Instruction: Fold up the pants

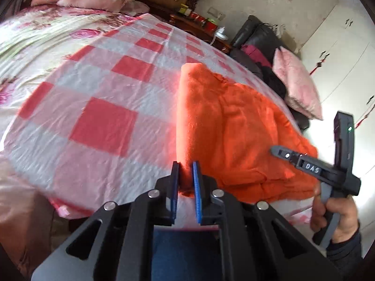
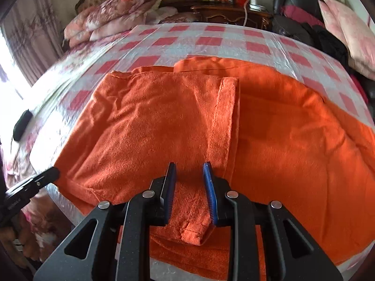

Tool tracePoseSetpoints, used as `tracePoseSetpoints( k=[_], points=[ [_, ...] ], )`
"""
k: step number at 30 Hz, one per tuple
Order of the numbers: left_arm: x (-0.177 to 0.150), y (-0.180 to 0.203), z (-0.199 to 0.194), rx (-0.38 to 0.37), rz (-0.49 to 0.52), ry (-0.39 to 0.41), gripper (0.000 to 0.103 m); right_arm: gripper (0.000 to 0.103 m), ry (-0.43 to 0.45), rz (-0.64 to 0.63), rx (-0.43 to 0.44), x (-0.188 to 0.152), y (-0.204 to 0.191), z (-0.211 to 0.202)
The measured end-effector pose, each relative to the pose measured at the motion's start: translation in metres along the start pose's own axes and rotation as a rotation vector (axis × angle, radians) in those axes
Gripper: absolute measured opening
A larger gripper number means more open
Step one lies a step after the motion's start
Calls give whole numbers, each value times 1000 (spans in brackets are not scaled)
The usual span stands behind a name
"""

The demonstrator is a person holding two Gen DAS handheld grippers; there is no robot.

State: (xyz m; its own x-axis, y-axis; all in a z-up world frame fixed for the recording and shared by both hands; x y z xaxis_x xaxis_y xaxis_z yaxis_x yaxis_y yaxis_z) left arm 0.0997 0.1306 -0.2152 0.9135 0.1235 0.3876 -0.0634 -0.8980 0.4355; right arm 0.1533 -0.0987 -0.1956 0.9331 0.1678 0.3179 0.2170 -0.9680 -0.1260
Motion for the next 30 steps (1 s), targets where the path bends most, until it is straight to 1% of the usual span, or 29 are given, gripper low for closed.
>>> tracePoseSetpoints(
  k=[1, 2, 3, 4, 6, 7, 8, 9, 10, 11, 12, 13, 16, 17, 18, 19, 21, 22, 23, 24, 25, 26, 27, 28, 29, 30],
  points=[
    [-1, 2, 2, 9, 11, 0, 12, 37, 2, -9, -1, 0, -2, 1],
    [-1, 7, 3, 31, 41, -2, 12, 42, 5, -13, 3, -2, -5, 0],
    [-1, 10, 1, 41, 61, -4, 15, 42, 10, -24, -5, -2, -8, 1],
    [3, 9, -5, 42, 57, 17, 29, 43, 14, -41, -27, -4, -11, 2],
    [14, 6, -21, 24, 35, 78, 48, 44, 19, -66, -57, -6, -14, 0],
    [29, 6, -27, 24, 43, 96, 47, 45, 25, -63, -56, -6, -14, 0],
    [39, 8, -29, 47, 55, 99, 46, 46, 31, -54, -49, -6, -13, 0],
    [54, 10, -27, 73, 74, 93, 36, 47, 37, -47, -41, -7, -12, 0],
    [73, 15, -18, 80, 108, 72, 30, 49, 40, -49, -42, -7, -13, 0],
    [87, 17, -9, 90, 132, 61, 26, 50, 43, -55, -52, -8, -15, 0],
    [100, 20, 0, 112, 157, 53, 20, 51, 44, -60, -58, -9, -17, 0],
    [112, 25, 10, 127, 189, 41, 16, 53, 45, -62, -60, -9, -18, 0],
    [136, 46, 43, 182, 327, -11, 15, 55, 51, -61, -60, -10, -19, 0],
    [141, 47, 55, 213, 349, -34, 13, 55, 53, -64, -64, -10, -20, 0],
    [147, 44, 68, 257, 358, -62, 10, 56, 55, -70, -71, -11, -21, 1],
    [151, 39, 77, 286, 355, -76, 9, 56, 56, -71, -71, -11, -21, 1],
    [159, 34, 80, 268, 349, -74, 9, 57, 54, -66, -61, -11, -20, 0],
    [160, 33, 78, 272, 337, -68, 9, 57, 53, -67, -60, -12, -20, 0],
    [162, 32, 70, 309, 324, -32, 9, 58, 52, -71, -62, -12, -21, 0],
    [162, 34, 64, 291, 317, -14, 9, 58, 51, -73, -64, -12, -22, 0],
    [161, 37, 60, 257, 314, -3, 9, 59, 53, -70, -65, -12, -22, 1],
    [158, 43, 58, 233, 331, 6, 9, 60, 54, -67, -63, -12, -22, 1],
    [155, 48, 61, 245, 365, -2, 9, 61, 54, -64, -60, -12, -22, 1],
    [150, 50, 71, 288, 403, -34, 10, 62, 54, -64, -57, -12, -23, 1],
    [148, 46, 82, 332, 407, -65, 11, 62, 53, -65, -57, -12, -23, 1],
    [148, 42, 84, 334, 398, -57, 11, 62, 52, -68, -61, -12, -24, 1]
  ],
)
Point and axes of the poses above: each gripper's, at about its wrist camera, not at the fingertips, and z roughly the way its jaws point, y to its right, x to its top, the point moved 5 cm from there along z, roughly the way its jaws point, and after that the axes turned 13 degrees about -y, right-handed, at the moved point
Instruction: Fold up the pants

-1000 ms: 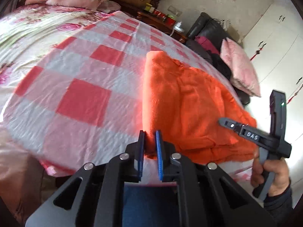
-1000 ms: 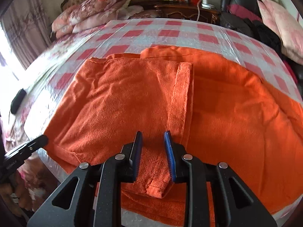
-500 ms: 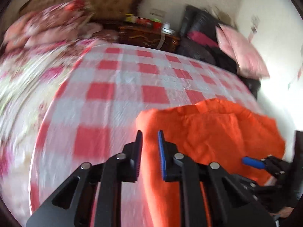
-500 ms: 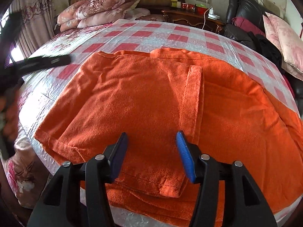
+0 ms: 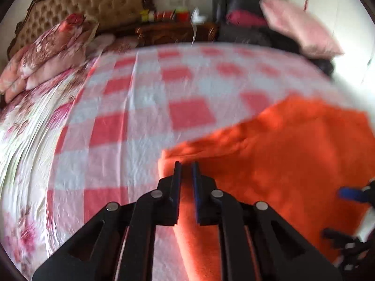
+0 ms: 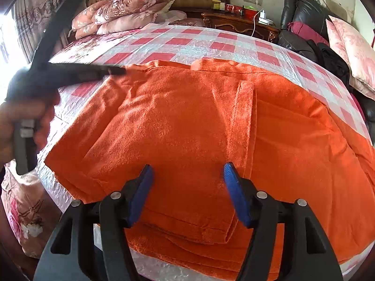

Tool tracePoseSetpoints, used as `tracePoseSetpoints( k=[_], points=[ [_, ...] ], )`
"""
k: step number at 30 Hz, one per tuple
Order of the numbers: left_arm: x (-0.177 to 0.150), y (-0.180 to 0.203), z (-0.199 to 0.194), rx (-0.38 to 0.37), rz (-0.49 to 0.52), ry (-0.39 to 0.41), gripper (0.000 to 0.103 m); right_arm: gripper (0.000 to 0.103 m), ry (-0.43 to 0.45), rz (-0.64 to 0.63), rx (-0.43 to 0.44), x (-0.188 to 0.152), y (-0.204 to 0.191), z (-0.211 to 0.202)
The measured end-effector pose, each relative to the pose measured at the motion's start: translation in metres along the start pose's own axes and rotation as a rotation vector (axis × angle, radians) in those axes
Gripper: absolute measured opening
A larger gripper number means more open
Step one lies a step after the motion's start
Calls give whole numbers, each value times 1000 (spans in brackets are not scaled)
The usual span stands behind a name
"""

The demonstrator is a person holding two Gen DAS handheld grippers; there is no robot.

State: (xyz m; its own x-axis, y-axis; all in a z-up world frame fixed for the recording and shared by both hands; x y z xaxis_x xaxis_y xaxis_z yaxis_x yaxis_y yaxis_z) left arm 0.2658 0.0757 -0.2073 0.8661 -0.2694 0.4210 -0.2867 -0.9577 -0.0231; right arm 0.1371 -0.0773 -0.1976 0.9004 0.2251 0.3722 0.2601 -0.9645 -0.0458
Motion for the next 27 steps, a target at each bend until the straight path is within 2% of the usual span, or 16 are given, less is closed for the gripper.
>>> tracePoseSetpoints(
  k=[1, 2, 4, 5, 7, 9, 10, 12, 13, 15, 16, 18, 19, 21, 24, 27],
  points=[
    [1, -5, 0, 14, -27, 9, 11, 62, 0, 0, 1, 0, 0, 0],
    [2, -9, -2, 47, -46, 18, 15, 62, 0, 3, 6, 0, 1, 0],
    [0, -9, -21, 61, -63, 101, 48, 63, -1, 8, 15, 0, 0, 1],
    [-4, -6, -34, 49, -79, 146, 53, 63, -1, 8, 14, 0, 0, 1],
    [-19, 3, -54, 15, -110, 184, 57, 64, 0, 7, 12, 0, -1, 1],
    [-35, 11, -67, 59, -136, 189, 60, 66, 0, 10, 18, 1, -2, 1],
    [-45, 15, -70, 74, -154, 167, 60, 66, 1, 9, 16, 1, -2, 1],
    [-69, 24, -70, 21, -212, 140, 60, 66, 3, 4, 8, 1, -3, 1],
    [-79, 30, -65, -2, -223, 116, 56, 66, 3, 1, 5, 1, -3, 1],
    [-92, 45, -61, 40, -180, 88, 43, 66, 1, 0, 0, 0, -3, 0],
    [-96, 52, -55, 48, -153, 67, 40, 64, 2, 11, -6, -1, -1, -3],
    [-105, 54, -50, 27, -165, 32, 33, 64, 62, 41, -67, -3, 4, -20],
    [-108, 52, -46, 42, -174, 11, 31, 64, 88, 37, -93, -4, 6, -28],
    [-112, 52, -45, 53, -165, 8, 31, 64, 91, 38, -125, -9, 10, -32],
    [-114, 54, -45, 60, -144, 7, 31, 64, 22, 62, -141, -21, 23, -14],
    [-120, 53, -50, 27, -161, 21, 33, 71, 37, 81, -108, -29, 33, -9]
  ],
)
Point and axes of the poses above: each gripper's, at about its wrist camera, not at the fingertips, and z roughly the way its jaws point, y to its right, x to its top, the point moved 5 cm from there along z, roughly the way its jaws point, and after that the axes turned 13 degrees about -y, right-handed, at the moved point
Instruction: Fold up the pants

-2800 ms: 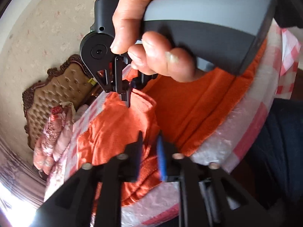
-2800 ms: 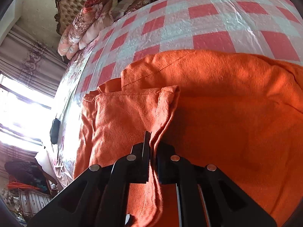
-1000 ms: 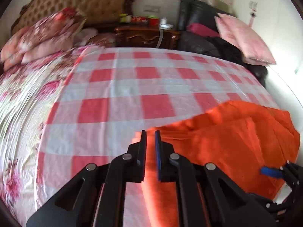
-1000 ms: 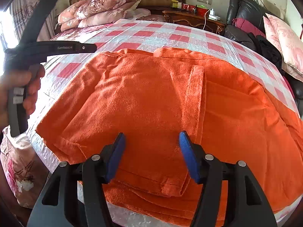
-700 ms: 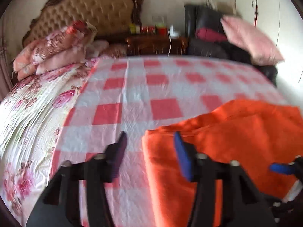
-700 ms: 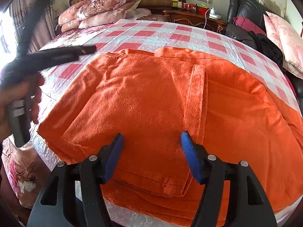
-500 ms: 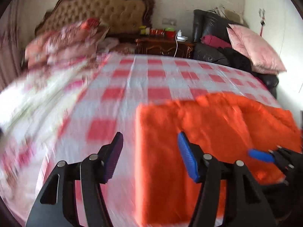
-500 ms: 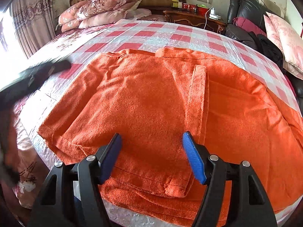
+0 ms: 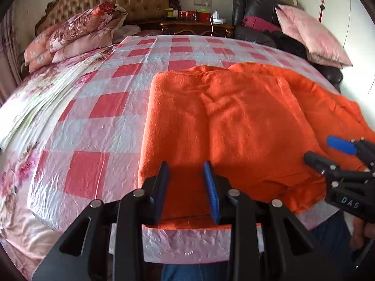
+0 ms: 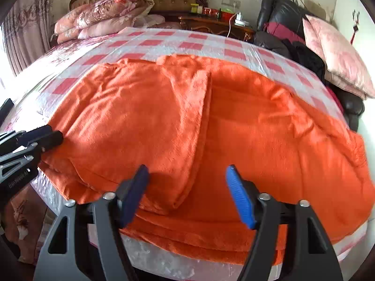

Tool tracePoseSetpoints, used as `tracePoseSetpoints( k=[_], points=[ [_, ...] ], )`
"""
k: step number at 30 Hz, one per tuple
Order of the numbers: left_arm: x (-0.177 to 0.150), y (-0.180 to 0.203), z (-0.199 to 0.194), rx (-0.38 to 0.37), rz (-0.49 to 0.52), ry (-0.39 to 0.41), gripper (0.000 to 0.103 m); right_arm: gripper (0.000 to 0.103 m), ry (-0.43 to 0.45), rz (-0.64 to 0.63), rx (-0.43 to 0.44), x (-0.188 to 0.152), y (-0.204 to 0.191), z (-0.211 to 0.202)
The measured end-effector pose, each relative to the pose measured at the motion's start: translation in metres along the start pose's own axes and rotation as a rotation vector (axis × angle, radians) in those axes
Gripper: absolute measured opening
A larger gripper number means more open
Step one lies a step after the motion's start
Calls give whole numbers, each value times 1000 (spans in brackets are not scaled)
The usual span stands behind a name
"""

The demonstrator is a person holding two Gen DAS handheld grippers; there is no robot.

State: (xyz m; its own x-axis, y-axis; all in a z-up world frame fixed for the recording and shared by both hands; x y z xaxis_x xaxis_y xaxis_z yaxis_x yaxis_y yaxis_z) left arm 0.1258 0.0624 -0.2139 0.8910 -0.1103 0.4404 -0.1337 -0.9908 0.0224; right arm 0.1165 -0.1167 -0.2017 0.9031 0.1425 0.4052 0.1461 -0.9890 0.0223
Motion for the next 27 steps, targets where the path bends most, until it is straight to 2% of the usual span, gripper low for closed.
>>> tracePoseSetpoints(
  k=[3, 7, 10, 12, 15, 17, 19, 20, 23, 26, 27],
  points=[
    [-6, -18, -15, -114, -113, 42, 42, 76, -3, 15, 13, -2, 4, 2],
    [-17, -48, -26, -157, -232, 55, 43, 76, 4, 17, 11, -1, 4, 3],
    [-28, -70, -21, -301, -344, 13, 43, 77, 8, 19, 16, -2, 5, 4],
    [-30, -75, -21, -353, -371, 8, 43, 79, 7, 27, 25, -2, 7, 4],
    [-30, -74, -17, -492, -417, -32, 44, 79, 7, 26, 26, -3, 8, 4],
    [-31, -80, -14, -567, -487, -49, 44, 80, 7, 21, 20, -3, 7, 3],
    [-35, -87, -6, -723, -597, -79, 44, 81, 9, 19, 16, -2, 7, 3],
    [-38, -90, -4, -761, -628, -85, 43, 81, 9, 21, 16, -3, 8, 3],
    [-41, -91, -1, -816, -661, -109, 42, 83, 8, 25, 23, -2, 9, 5],
    [-48, -91, 5, -913, -744, -144, 42, 84, 7, 26, 28, -2, 11, 5],
    [-50, -93, 6, -912, -765, -156, 36, 84, 6, 26, 28, -2, 10, 5]
  ],
)
Point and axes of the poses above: each gripper's, at about its wrist camera, not at the fingertips, and z roughly the way its jaws point, y to its right, x to its top, the point moved 5 cm from there along z, roughly the way its jaws point, and after that the axes turned 13 degrees about -y, right-handed, at the moved point
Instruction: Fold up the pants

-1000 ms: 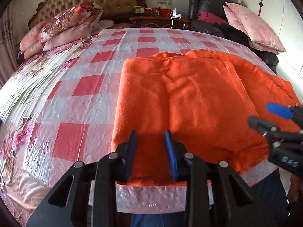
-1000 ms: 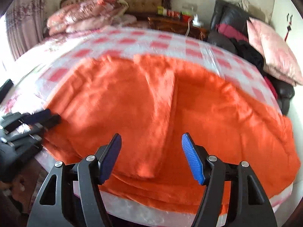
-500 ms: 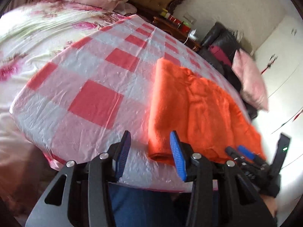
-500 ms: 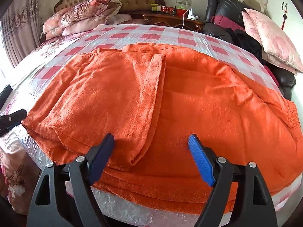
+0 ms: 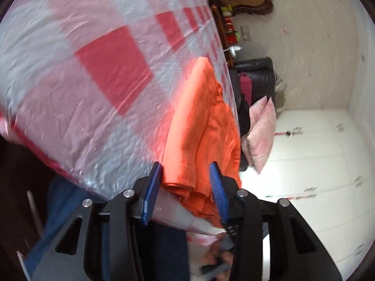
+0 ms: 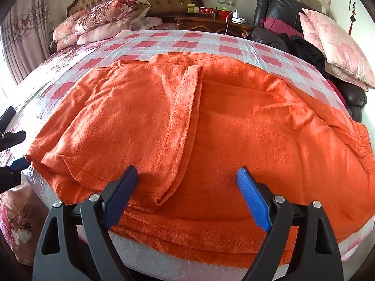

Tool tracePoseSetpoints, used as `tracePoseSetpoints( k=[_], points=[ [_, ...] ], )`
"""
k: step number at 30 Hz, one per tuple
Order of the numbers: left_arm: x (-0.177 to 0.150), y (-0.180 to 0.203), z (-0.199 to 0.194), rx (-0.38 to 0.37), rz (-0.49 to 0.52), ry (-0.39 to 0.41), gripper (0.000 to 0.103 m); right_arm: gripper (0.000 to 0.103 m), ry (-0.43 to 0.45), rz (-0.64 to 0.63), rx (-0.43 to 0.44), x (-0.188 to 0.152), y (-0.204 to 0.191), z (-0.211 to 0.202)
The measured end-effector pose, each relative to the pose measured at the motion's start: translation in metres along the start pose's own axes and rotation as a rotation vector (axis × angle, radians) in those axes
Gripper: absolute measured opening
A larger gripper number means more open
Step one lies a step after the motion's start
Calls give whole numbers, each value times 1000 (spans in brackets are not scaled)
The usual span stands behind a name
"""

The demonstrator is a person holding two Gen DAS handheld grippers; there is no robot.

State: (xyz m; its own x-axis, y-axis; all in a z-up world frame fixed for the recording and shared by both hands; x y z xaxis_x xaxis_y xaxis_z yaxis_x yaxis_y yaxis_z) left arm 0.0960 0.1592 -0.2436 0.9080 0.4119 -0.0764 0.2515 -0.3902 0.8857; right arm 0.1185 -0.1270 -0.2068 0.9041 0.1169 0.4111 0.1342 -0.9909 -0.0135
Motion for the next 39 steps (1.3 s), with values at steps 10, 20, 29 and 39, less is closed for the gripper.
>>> tracePoseSetpoints(
  k=[10, 20, 29, 39],
  points=[
    [-5, -7, -2, -3, -86, -13, 34, 84, 1, 0, 3, 0, 0, 0],
    [3, 2, -2, -12, -37, 14, 35, 85, 0, 1, 4, 0, 1, 0],
    [5, 12, 15, 95, -4, -11, 36, 85, 0, 3, 4, 0, 1, 0],
    [9, 27, 12, 176, 76, 60, 12, 85, -5, 3, 0, 0, 1, 0]
  ],
)
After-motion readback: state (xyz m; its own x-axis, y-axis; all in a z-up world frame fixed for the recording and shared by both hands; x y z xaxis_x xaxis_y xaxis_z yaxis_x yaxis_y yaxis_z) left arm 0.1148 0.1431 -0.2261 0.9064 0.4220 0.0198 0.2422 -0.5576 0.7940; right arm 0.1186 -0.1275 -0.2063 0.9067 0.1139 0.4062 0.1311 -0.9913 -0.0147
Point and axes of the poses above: each gripper's, at about its wrist camera, not at the fingertips, and z roughly the way its jaws point, y to its right, x to its top, the point moved 5 cm from there along z, roughly the way its jaws point, and after that the axes turned 13 degrees about -y, right-handed, at the moved point
